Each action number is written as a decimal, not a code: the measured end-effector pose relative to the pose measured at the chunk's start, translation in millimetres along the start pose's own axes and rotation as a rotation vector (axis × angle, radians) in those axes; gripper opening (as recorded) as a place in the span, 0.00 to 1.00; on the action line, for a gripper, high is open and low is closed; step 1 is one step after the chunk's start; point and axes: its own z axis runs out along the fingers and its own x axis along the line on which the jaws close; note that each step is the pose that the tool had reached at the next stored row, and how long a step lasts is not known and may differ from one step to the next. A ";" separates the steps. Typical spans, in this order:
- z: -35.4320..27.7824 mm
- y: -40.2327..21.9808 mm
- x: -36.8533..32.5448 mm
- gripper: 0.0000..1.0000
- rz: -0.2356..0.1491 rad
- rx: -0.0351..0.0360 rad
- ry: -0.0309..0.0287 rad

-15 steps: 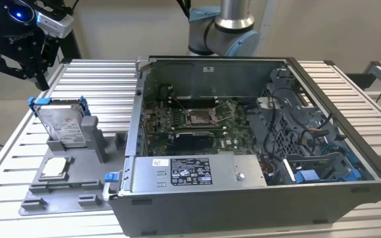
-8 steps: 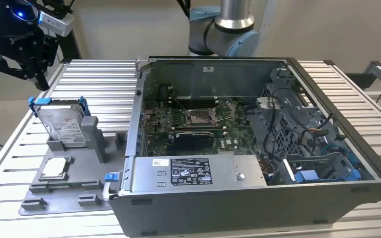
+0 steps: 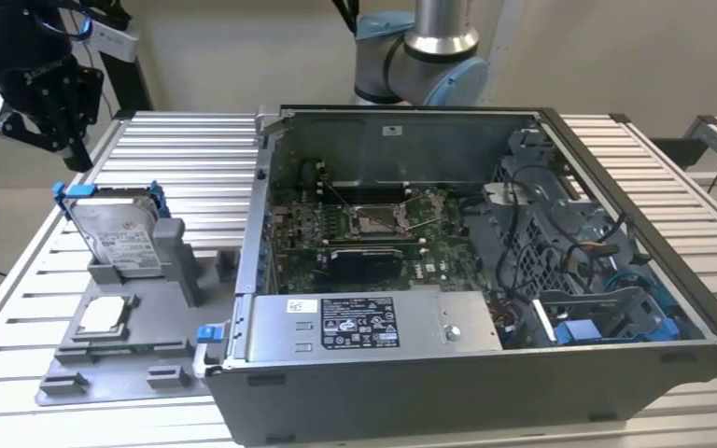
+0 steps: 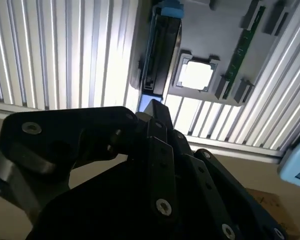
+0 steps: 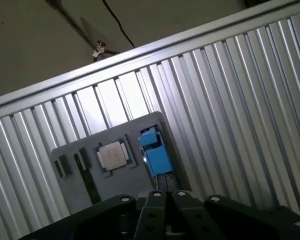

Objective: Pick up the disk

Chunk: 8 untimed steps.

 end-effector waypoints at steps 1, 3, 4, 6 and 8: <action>0.2 0.0 0.0 0.00 -0.019 -0.0001 0.0008; 0.7 0.0 0.0 0.00 -0.055 -0.0001 0.0020; 0.9 0.0 0.0 0.00 -0.074 -0.0001 0.0028; 1.3 0.0 0.0 0.00 -0.109 -0.0002 0.0040; 1.6 0.0 0.0 0.00 -0.146 -0.0003 0.0054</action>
